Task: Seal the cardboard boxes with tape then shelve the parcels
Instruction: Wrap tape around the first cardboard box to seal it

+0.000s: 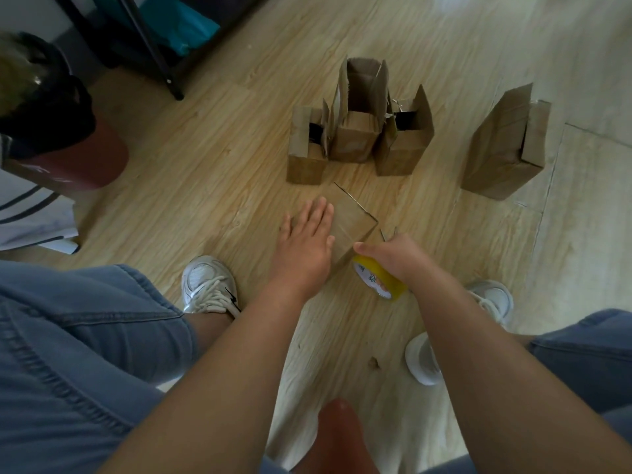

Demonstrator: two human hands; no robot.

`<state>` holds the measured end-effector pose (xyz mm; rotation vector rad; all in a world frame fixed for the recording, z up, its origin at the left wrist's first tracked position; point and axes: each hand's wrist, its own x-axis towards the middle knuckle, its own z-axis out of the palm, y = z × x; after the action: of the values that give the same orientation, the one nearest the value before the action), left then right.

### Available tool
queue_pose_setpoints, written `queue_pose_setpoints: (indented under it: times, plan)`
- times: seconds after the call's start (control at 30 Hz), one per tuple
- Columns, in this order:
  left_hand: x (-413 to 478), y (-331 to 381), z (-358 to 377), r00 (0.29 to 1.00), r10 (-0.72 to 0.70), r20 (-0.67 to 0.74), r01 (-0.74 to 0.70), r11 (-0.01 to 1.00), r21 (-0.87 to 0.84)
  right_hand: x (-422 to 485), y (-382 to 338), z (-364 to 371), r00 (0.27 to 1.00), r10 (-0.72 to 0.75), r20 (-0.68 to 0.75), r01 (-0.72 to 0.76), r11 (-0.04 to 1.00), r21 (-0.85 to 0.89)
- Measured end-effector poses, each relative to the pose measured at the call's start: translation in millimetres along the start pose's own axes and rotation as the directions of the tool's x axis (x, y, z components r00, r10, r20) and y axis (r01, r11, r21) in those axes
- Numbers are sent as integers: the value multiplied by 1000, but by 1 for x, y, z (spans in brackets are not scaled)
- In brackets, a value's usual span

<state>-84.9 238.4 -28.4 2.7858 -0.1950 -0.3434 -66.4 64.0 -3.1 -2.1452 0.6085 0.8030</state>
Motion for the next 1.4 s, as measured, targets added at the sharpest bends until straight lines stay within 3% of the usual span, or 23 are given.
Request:
queue_pose_setpoints:
  times: [0.3,0.5,0.6,0.77,0.9,1.0,1.17,1.3,1.4]
  plan:
    - [9,-3,-3,996,-11,84,5,998,69,7,6,12,999,-38,8,38,999,30]
    - [-4,1,-15,995,-76,57,77,997,-16,4,8,12,999,-54,5,54,998,-34]
    - [-7,1,-17,979,-155,132,159,987,-26,4,6,11,999,-50,-10,49,997,-51]
    - [1,-12,-34,969,-211,128,232,956,-177,5,-3,10,994,-109,6,109,994,-5]
    - [16,-31,-41,947,-277,160,320,842,-435,-2,-21,-3,965,-263,-8,262,956,130]
    - [20,-39,-38,929,-265,259,371,630,-683,-3,-34,-19,940,-340,-39,341,922,183]
    - [25,-48,-19,875,-283,393,479,391,-786,4,-47,-24,914,-399,73,394,916,77]
    - [29,-57,-9,883,-317,346,460,432,-776,13,-58,-9,917,-389,82,387,921,49]
    - [32,-58,-2,910,-351,222,394,562,-727,22,-67,5,916,-393,81,390,920,48]
